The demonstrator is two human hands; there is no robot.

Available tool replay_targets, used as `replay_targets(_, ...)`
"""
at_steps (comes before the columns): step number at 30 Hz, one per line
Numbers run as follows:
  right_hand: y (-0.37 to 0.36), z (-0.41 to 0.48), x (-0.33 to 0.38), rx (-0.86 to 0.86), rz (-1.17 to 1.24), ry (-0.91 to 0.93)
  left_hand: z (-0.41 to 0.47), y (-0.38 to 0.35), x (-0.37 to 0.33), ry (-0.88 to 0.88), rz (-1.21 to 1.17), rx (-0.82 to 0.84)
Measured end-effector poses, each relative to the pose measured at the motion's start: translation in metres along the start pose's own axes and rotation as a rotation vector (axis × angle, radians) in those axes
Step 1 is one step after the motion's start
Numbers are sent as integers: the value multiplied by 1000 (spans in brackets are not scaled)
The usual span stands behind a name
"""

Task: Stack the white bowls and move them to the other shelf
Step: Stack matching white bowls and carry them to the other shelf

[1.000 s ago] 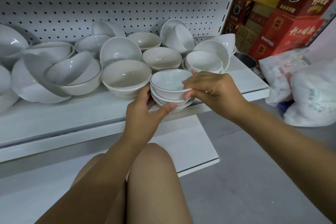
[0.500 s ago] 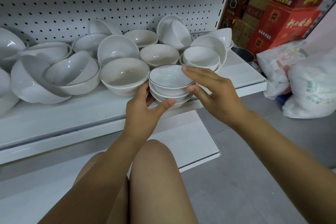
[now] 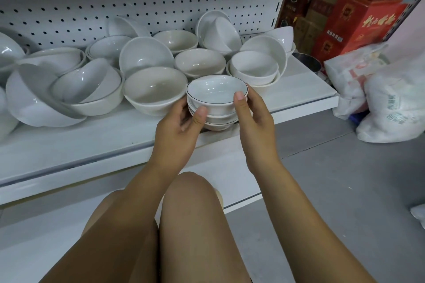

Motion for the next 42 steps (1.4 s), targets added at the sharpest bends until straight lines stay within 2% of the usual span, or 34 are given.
replay_targets(15, 2, -1, 2, 34, 40, -7, 2, 1, 1, -15, -8, 8)
replay_targets(25, 7, 4, -2, 78, 30, -18, 2, 3, -5, 59, 5, 21)
replay_targets(28, 6, 3, -6, -8, 65, -60, -2, 1, -13, 86, 9, 22)
replay_targets(30, 4, 2, -10, -44, 123, -114, -5, -2, -19, 120, -5, 13)
replay_targets(33, 0, 2, -10, 4, 136, -149, -7, -5, -23, 157, -33, 7)
replay_targets(36, -2, -1, -3, 32, 77, -129, -13, -4, -24, 158, -68, -23)
replay_targets(42, -3, -29, 6, 51, 117, -83, -40, 7, -22, 223, -205, -44)
Point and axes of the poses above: each hand's wrist, its own z-axis towards the middle knuckle, its own y-axis out of the back of the hand, x = y × z, the point moved 1 cm from there along z, towards the middle knuckle, and after that the axes turned 9 degrees about y, right-handed, at the moved point
